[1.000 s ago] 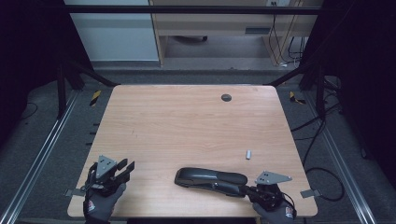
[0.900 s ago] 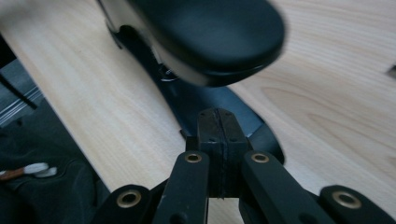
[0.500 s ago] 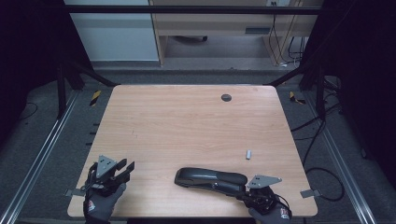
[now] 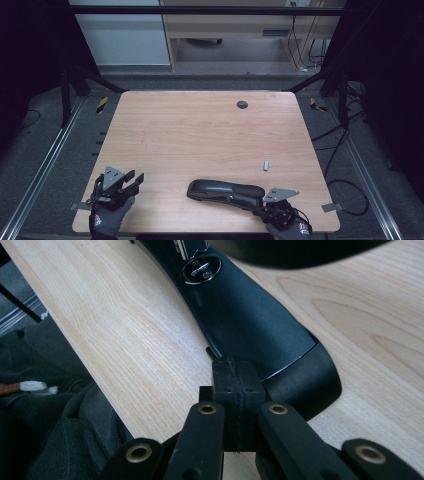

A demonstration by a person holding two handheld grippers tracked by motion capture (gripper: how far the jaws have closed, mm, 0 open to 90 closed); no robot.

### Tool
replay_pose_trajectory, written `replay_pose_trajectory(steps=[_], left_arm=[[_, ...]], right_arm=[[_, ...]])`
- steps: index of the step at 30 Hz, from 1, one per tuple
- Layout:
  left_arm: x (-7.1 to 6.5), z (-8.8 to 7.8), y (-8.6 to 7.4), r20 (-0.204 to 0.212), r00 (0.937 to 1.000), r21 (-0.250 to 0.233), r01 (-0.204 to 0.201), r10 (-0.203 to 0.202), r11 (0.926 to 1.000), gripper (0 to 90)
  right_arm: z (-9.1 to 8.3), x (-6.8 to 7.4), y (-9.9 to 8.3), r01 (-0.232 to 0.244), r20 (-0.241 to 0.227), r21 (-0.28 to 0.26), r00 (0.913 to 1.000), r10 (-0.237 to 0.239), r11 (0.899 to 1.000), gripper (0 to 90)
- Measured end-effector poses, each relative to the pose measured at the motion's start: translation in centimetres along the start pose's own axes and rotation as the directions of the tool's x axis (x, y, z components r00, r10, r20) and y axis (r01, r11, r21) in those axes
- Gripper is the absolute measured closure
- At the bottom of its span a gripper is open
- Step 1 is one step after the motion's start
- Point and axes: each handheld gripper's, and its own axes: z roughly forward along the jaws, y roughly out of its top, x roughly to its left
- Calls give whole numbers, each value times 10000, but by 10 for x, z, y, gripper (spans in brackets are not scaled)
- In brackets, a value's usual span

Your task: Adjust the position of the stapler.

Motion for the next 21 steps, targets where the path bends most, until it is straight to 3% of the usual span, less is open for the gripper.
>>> replay_pose_trajectory(steps=[4,6,21], left_arm=[[0,0,0,-13,10000,29,-49,49,10000,615],[0,0,0,-8,10000,40,-58,58,10000,614],[-1,3,0,54,9999,118,-98,98,9999,598]], right_arm=[[1,0,0,93,15,91,10000,-93,9999,900],[1,-1,0,177,270,-15,9995,-177,9998,900],[3,-12,5,-212,597,-262,9980,227,9994,900]])
